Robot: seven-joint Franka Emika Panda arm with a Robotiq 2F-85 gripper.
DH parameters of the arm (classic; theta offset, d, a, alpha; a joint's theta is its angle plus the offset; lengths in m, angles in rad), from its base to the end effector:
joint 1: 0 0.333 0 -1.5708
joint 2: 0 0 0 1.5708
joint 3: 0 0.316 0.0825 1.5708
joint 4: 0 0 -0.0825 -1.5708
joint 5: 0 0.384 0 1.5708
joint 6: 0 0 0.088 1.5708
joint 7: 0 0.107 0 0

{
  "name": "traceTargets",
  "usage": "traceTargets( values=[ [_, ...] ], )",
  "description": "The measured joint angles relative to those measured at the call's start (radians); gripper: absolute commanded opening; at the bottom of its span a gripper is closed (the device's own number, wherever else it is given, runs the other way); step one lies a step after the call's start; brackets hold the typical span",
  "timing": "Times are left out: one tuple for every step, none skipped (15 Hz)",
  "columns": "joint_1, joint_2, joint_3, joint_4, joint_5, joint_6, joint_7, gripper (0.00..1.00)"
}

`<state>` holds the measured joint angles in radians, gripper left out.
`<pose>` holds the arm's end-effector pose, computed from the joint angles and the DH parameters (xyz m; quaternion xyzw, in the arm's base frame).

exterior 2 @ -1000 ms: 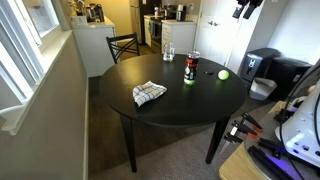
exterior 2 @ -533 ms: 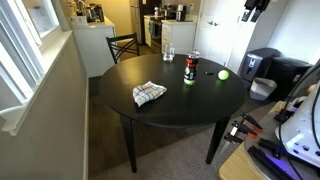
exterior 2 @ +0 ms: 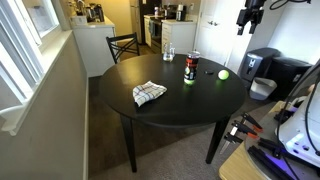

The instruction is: Pick up the green tennis ball and put it in the storage container

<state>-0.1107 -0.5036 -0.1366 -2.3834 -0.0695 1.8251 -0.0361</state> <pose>0.3792 -0.1060 0.4977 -0.9958 0.0864 0.0288 0.0034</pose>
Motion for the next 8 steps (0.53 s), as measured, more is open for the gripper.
traceTargets(
  values=[
    [-0.006,0.032,-0.004,0.016,-0.004,0.028,0.0,1.0],
    [-0.01,0.06,-0.007,0.028,-0.017,0.07,0.0,1.0],
    [-0.017,0.088,-0.007,0.039,-0.038,0.113,0.002,1.0],
    [-0.024,0.116,-0.007,0.047,-0.066,0.155,0.008,1.0],
    [-0.032,0.144,-0.006,0.052,-0.099,0.195,0.02,1.0],
    [-0.041,0.172,-0.005,0.055,-0.139,0.23,0.039,1.0],
    [-0.049,0.199,-0.004,0.056,-0.179,0.259,0.061,1.0],
    [-0.057,0.226,-0.003,0.057,-0.216,0.278,0.085,1.0]
  ],
)
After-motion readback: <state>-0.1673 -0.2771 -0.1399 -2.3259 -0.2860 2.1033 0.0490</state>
